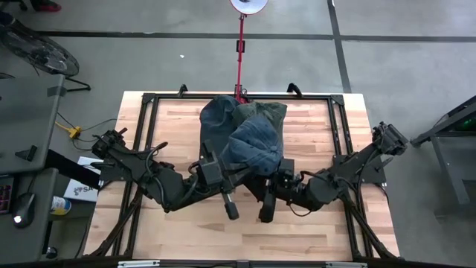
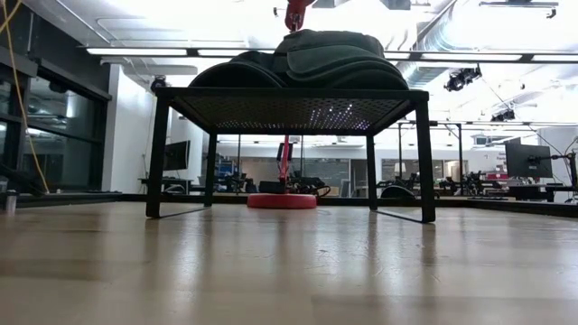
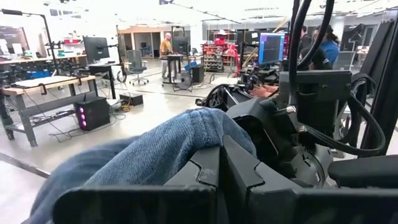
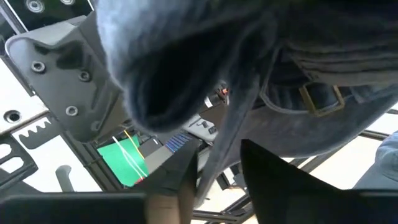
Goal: Pick & Place hat
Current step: Stack the blue cap on top of the blue cap on the shelf
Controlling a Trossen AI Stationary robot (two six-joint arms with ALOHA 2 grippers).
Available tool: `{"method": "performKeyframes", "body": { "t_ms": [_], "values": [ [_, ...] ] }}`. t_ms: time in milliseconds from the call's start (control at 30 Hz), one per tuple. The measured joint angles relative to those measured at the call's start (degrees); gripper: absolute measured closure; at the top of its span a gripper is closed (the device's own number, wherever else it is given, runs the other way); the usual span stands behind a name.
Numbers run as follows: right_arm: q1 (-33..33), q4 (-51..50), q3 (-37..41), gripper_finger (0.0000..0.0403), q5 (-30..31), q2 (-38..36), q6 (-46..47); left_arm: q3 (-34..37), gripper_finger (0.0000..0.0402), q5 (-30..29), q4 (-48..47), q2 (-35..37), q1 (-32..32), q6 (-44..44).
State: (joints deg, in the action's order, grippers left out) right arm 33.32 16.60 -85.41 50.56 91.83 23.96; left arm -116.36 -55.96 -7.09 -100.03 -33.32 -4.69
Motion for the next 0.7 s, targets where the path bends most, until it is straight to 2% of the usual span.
{"method": "performKeyframes", "body": {
  "t_ms": [267,500,700],
  "values": [
    [0.0,0.0,0.0,0.039,-0.1,0.0,-1.9,0.0,0.0401,0.1,0.0,0.0,0.0,0.2],
    [0.2,0.0,0.0,0.0396,-1.7,0.0,-2.2,0.0,0.04,0.3,-0.4,0.0,-0.1,0.2],
    [1.0,-1.6,0.0,0.0398,-2.2,-0.8,-2.6,0.0,0.0372,7.2,-3.9,1.0,-0.5,-0.7]
  ]
}}
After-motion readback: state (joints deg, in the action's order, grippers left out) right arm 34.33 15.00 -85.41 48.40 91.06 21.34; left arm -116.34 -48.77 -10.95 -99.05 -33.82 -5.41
